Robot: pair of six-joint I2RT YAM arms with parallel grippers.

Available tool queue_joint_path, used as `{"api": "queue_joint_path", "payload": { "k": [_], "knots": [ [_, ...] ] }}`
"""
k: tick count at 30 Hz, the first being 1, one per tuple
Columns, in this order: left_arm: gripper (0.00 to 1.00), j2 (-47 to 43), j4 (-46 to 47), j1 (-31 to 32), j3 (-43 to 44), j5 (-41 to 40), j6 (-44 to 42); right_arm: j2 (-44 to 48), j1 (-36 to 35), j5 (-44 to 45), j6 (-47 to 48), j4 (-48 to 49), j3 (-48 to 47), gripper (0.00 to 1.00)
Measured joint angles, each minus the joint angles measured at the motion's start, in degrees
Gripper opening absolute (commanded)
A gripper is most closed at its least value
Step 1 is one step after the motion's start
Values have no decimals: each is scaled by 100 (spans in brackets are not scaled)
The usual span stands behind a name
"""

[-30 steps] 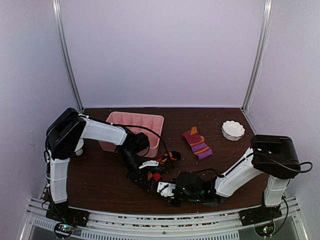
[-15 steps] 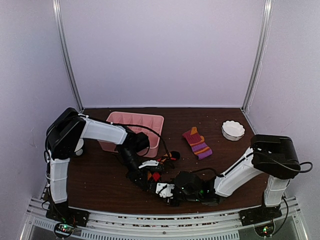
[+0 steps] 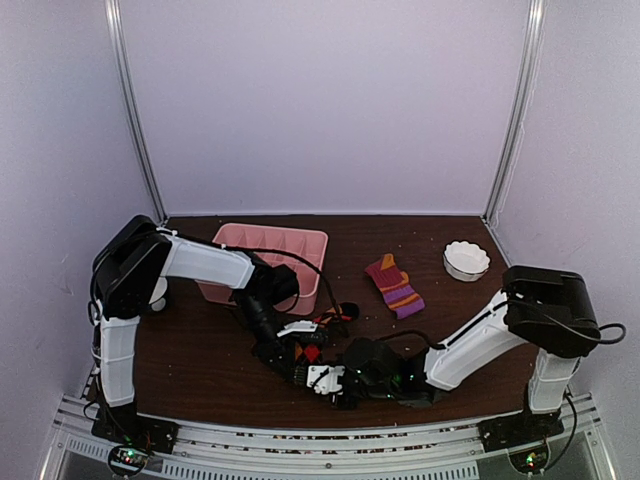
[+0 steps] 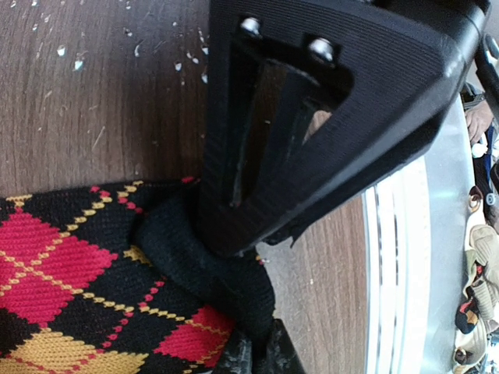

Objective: Roll the socks
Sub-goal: Roll the sock.

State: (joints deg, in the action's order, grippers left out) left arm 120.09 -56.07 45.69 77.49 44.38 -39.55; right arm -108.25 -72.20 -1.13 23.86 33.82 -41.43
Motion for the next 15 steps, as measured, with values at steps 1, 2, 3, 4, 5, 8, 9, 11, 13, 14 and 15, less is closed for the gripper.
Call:
{"api": "queue_joint_path", "payload": {
  "k": [1,2,3,4,5,8,9,11,13,14,15],
  "knots": [
    [7,0,-2,0,0,0,0,-2,13,-13,7,-15,-9,27],
    [7,0,-2,-2,0,2,0,-11,26,-26,17,-28,-33,25],
    [9,2,-2,-2,0,2,0,-24,44,-39,24,-37,-52,22],
    [13,2,-7,-2,0,0,0,-48,70,-68,24,-61,-83,19],
    [17,2,-7,-2,0,0,-2,-63,90,-96,39,-70,-103,16],
    [26,2,-17,-2,0,-2,-17,-122,170,-256,42,-116,-181,4],
    [33,0,-15,-2,0,-2,-24,-131,197,-315,15,-136,-188,0],
    [39,-7,26,0,-4,-22,-15,-136,223,-442,-22,-151,-192,0],
    [41,-57,116,-2,-46,-74,31,-136,240,-542,-103,-149,-192,0],
    [42,-109,153,-9,-85,-94,52,-136,247,-586,-144,-144,-186,0],
    [42,-186,221,-24,-133,-109,94,-131,249,-654,-216,-122,-162,0]
  ]
}}
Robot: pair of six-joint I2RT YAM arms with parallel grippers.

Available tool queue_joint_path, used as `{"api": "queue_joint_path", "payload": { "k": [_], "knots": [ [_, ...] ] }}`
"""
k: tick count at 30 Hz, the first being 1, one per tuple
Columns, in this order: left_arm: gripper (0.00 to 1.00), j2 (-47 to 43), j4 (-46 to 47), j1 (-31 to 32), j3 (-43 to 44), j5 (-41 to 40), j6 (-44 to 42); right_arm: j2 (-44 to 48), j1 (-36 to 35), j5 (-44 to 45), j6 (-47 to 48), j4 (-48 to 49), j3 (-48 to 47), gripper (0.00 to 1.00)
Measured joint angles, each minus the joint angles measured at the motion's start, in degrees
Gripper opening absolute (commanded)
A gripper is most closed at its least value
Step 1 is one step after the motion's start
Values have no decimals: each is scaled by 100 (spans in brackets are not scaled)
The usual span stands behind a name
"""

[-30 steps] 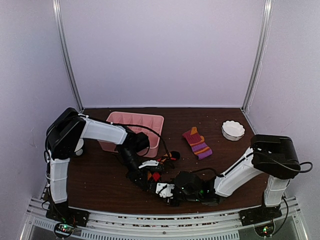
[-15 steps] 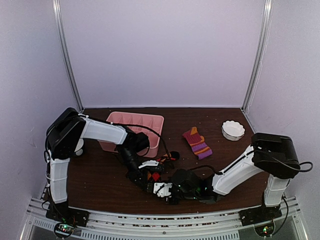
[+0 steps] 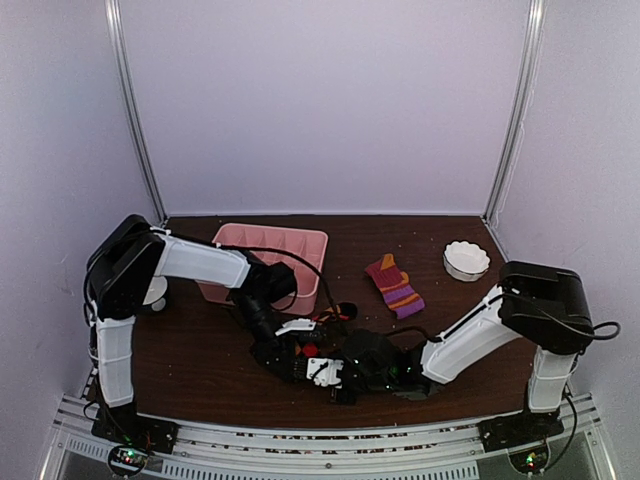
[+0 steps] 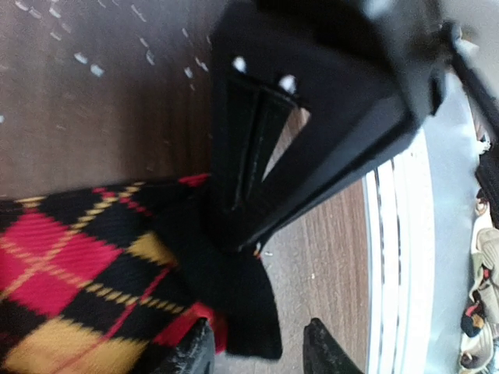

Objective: Roll the socks
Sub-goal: Roll the sock.

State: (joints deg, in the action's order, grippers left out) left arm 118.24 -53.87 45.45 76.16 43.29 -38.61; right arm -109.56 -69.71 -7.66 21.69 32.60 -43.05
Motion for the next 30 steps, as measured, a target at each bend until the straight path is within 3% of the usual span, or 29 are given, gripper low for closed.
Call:
{"api": "queue_joint_path", "payload": {
  "k": [11,20,30],
  "knots": [
    [43,-754,619,-334,24,63,304,555,13,-417,-1335,-205,566,0],
    [39,136,929,-26,944,-127,575,970,9,-501,-2610,-914,678,0],
    [35,1143,1067,374,2048,-769,844,1056,11,-581,-3220,-1154,656,0]
  ]
}}
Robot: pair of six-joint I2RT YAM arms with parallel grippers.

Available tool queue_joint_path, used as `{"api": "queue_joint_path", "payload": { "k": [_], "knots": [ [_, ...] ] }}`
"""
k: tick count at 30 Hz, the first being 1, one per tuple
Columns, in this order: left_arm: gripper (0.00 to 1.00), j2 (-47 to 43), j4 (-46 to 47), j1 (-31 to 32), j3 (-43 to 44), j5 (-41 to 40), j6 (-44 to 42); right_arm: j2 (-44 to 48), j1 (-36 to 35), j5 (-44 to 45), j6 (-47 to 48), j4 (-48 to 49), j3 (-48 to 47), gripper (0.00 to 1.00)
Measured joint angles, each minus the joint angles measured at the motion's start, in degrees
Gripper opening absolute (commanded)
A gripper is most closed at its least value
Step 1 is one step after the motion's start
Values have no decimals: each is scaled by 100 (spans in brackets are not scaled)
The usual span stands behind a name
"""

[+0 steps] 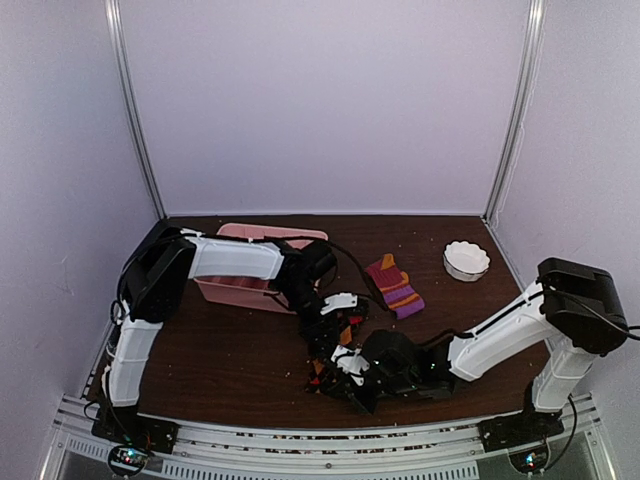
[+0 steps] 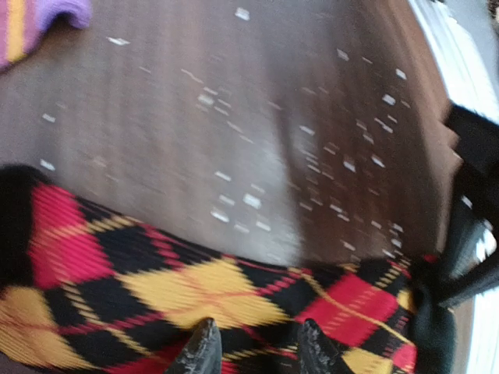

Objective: Roll the socks
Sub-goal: Roll the sock.

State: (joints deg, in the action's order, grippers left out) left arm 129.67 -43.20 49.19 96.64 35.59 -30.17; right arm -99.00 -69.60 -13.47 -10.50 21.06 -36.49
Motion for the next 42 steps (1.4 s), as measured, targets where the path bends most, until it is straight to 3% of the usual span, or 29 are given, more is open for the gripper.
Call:
{"api": "queue_joint_path", "payload": {
  "k": [7,12,13,19,20,22,25,29,42],
  "knots": [
    [44,199,35,-2,586,-245,166,-317,76,-297,-63,-459,-581,0],
    [48,-151,168,-57,297,-304,269,-570,282,-706,-317,-402,-763,0],
    [65,-328,164,-94,122,-313,289,-599,341,-837,-411,-354,-758,0],
    [71,-1746,387,-450,-859,-551,415,-789,680,-1567,-863,-90,-758,0],
    [92,-2057,518,-516,-1075,-581,428,-824,730,-1683,-942,-70,-772,0],
    [98,-2697,885,-649,-1628,-575,407,-901,811,-1888,-1084,-55,-826,0],
    [96,-3359,1182,-715,-2385,-295,382,-970,894,-2085,-1220,-26,-863,0],
    [88,-3344,1134,-621,-2682,245,192,-1075,1012,-2369,-1405,122,-850,0],
    [42,-2669,1064,382,-3222,-13,-603,-1486,1349,-3246,-1834,538,-835,0]
  ]
}}
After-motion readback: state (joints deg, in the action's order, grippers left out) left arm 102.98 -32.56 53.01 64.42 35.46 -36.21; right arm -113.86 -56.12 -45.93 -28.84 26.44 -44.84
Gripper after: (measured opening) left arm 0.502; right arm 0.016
